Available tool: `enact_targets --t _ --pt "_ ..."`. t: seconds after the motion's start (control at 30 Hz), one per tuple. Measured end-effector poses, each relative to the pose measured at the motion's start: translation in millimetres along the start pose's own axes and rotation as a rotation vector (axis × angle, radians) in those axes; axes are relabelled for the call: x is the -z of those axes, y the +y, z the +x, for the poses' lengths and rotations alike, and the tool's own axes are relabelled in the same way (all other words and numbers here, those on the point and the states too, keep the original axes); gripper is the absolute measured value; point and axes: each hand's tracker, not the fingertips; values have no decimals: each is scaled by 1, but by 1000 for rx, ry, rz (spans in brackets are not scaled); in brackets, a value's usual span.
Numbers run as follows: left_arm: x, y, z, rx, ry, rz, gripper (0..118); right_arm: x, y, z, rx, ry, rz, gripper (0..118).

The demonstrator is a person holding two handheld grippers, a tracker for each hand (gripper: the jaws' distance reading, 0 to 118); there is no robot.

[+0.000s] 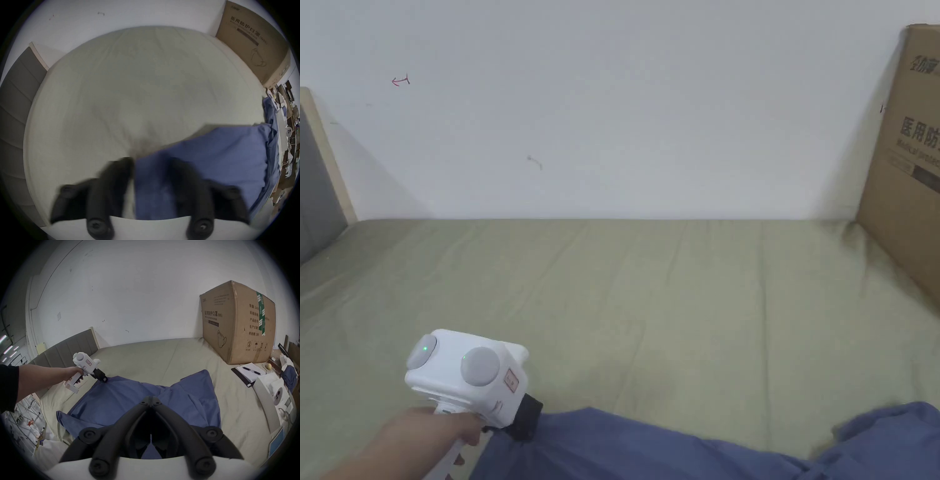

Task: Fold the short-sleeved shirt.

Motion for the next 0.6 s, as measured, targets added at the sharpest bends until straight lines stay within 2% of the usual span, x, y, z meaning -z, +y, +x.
enact_targets --t 0.03,0.1,0.13,0.23,0.3,0.33,0.43,0.47,0.5,0.57,0.6 --pt "-4 -1 4 10 -12 27 2 0 0 0 11 -4 -3 0" --pt "-6 -5 11 42 -10 11 2 -1 0 4 53 -9 0 0" --pt "-6 -9 15 40 -90 -28 2 -1 2 9 83 -4 2 0" --pt "-21 -11 25 115 37 55 2 11 24 36 151 2 26 0" --pt "-38 -11 17 72 33 122 2 29 51 64 188 8 29 0" --pt "-46 -11 14 38 21 143 2 46 66 80 206 -13 -16 0" --pt "-66 -15 16 -2 -1 175 2 105 95 130 288 -65 -293 0" --pt "-70 -17 18 2 6 186 2 124 98 144 294 -80 -401 3" --pt "-73 -19 20 4 5 193 2 137 98 151 275 -103 -421 27" --pt "-81 -24 27 14 10 214 2 162 93 168 265 -136 -492 113" --pt "-84 -26 29 14 10 222 2 177 87 175 285 -169 -580 118"
